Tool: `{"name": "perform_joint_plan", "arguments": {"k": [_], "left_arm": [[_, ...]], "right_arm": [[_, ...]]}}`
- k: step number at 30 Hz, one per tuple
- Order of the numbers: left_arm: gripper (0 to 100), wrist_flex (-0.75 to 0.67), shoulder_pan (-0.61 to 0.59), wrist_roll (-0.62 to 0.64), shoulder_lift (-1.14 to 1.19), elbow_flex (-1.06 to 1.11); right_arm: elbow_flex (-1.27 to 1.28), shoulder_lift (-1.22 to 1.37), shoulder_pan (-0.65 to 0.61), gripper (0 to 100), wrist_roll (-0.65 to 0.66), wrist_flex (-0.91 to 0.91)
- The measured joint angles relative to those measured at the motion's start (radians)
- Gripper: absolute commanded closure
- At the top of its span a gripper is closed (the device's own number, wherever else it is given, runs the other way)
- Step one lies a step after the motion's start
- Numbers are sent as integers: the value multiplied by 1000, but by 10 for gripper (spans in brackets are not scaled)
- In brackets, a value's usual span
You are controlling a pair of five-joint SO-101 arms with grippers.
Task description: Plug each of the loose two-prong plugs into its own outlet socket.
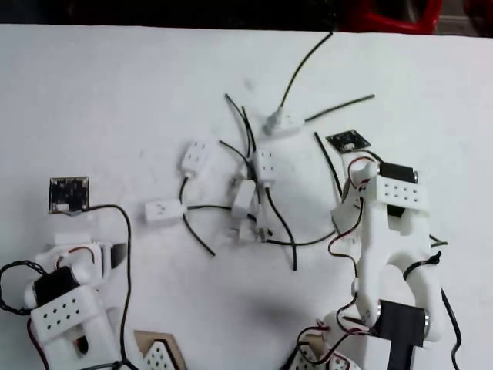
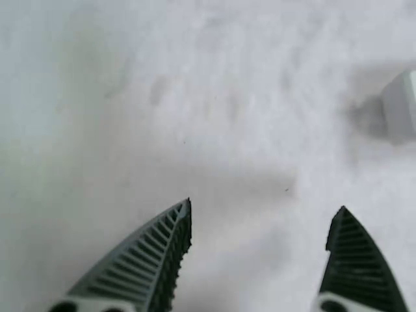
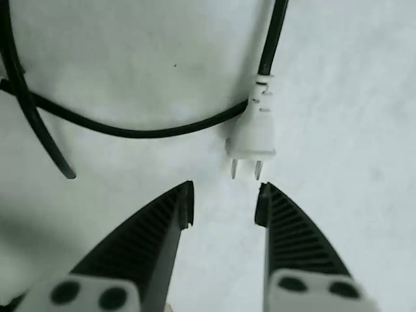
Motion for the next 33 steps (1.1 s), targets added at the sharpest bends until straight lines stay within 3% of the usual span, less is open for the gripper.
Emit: {"name": "perform_joint_plan", "arguments": {"k": [7, 16, 33], "left_arm": [[672, 0, 0, 0, 0, 0], [672, 0, 0, 0, 0, 0], [672, -3, 0, 0, 0, 0]], "right_arm": [[75, 0, 12, 848, 0, -152], [75, 0, 32, 850, -100, -221], [46, 210, 64, 848, -138, -296]]}}
